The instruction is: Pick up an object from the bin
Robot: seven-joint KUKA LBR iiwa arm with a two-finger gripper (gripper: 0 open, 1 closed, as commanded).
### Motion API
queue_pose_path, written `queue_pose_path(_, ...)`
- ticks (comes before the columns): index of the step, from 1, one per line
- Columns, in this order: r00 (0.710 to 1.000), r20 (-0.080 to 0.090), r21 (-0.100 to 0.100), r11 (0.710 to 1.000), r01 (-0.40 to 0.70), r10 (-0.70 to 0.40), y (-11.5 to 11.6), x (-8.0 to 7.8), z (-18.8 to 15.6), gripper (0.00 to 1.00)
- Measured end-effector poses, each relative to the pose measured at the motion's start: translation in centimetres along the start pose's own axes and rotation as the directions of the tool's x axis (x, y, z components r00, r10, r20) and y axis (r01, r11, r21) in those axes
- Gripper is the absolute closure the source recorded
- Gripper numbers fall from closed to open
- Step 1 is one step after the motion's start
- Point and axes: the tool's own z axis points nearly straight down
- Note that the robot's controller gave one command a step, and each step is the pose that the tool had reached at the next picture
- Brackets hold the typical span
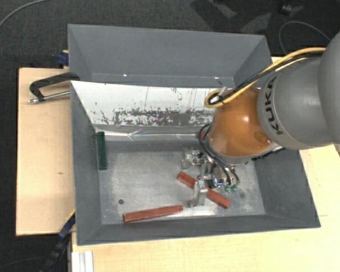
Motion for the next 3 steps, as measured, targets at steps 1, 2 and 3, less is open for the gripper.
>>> queue_pose_path(1,1.0,0.001,0.0,1.0,-0.001,0.001,0.0,0.0,0.0,1.0)
queue_pose_path(2,1.0,0.013,0.001,1.0,-0.002,0.002,0.1,-0.3,-7.3,1.0)
queue_pose_path(3,1.0,0.013,0.001,1.0,-0.002,0.002,0.1,-0.6,-13.3,1.0)
